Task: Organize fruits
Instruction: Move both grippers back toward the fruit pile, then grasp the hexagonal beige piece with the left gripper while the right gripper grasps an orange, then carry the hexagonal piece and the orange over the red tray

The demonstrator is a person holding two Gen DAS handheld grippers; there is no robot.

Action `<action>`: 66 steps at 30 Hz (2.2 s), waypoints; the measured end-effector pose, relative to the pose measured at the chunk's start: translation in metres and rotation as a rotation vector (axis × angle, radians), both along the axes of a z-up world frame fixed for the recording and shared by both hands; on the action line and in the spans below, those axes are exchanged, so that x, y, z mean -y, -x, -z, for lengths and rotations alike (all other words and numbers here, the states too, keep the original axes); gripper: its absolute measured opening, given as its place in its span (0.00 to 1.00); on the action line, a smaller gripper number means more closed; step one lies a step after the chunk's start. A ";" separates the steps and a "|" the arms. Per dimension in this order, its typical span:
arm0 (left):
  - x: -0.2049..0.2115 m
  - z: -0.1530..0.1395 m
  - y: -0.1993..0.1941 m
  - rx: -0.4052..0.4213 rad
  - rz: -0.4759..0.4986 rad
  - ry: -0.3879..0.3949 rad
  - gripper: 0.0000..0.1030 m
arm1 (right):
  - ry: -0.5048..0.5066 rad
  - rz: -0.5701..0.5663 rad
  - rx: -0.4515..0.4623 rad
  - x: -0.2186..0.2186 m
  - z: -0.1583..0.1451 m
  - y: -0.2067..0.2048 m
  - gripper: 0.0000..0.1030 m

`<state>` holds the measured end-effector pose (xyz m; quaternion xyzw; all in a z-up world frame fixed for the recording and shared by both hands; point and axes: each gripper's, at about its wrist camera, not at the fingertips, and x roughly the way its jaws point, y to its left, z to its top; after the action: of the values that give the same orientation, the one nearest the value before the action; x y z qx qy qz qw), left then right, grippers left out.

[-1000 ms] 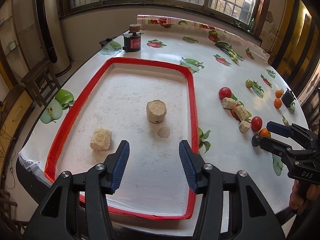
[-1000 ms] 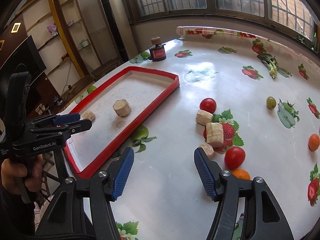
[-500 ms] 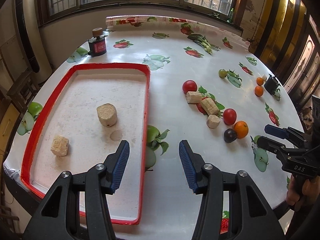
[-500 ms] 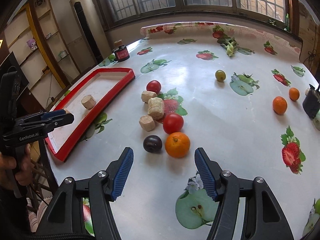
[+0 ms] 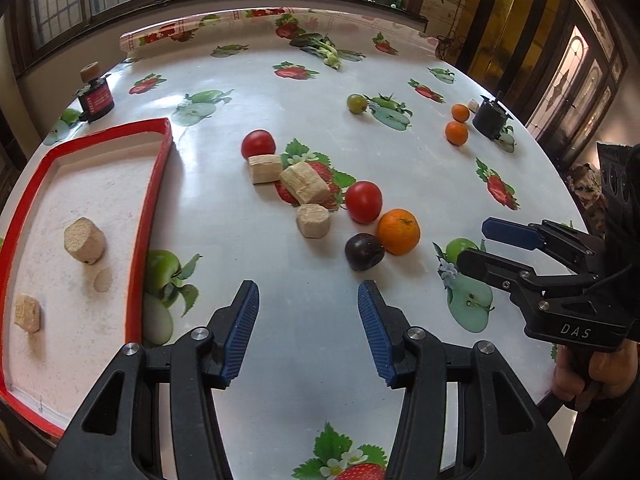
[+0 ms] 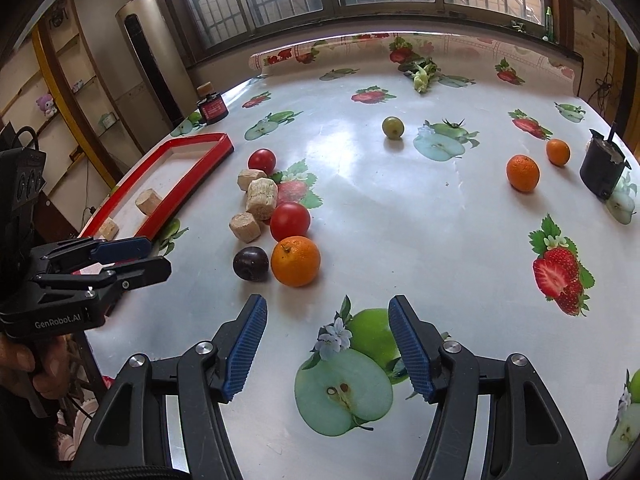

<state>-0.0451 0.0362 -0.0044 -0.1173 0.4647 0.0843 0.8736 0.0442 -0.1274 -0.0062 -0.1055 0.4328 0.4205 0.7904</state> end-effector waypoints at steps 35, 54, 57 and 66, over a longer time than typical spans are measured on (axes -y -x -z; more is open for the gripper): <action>-0.030 0.021 -0.054 0.013 0.021 0.078 0.22 | 0.014 -0.094 -0.027 -0.050 0.023 -0.013 0.35; -0.058 -0.014 0.019 0.076 -0.107 -0.008 0.22 | -0.030 -0.120 0.026 -0.051 -0.007 0.018 0.34; -0.066 -0.018 0.030 0.085 -0.133 -0.019 0.22 | -0.033 -0.136 0.032 -0.058 -0.010 0.024 0.34; -0.083 -0.022 0.051 0.094 -0.182 -0.029 0.22 | -0.044 -0.180 0.044 -0.078 -0.017 0.039 0.34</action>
<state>-0.0963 0.1189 0.0179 -0.1504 0.4092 0.1643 0.8849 0.0055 -0.0491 0.0108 -0.1359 0.3949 0.4968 0.7608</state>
